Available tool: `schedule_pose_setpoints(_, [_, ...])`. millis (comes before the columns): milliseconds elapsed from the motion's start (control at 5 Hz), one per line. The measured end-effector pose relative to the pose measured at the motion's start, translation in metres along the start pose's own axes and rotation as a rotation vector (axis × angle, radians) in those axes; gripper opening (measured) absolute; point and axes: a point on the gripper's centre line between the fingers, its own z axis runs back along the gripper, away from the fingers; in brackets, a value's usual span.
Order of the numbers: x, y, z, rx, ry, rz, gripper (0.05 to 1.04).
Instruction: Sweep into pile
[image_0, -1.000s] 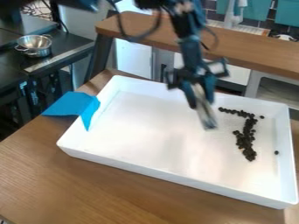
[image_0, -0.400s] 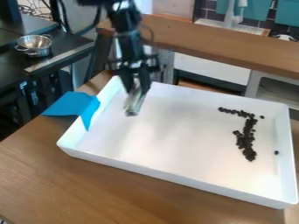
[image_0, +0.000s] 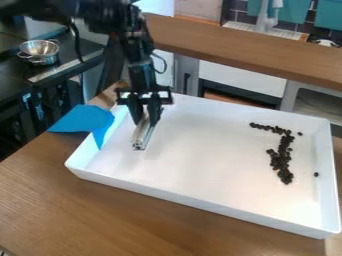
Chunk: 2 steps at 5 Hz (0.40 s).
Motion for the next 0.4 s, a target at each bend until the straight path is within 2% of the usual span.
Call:
schedule_pose_setpoints(200, [-0.0023, 0.0033, -0.0025, 0.018, 0.022, -0.016, 0.427])
schedule_pose_setpoints(400, [-0.0007, 0.0064, 0.0003, 0.054, 0.018, -0.028, 0.747])
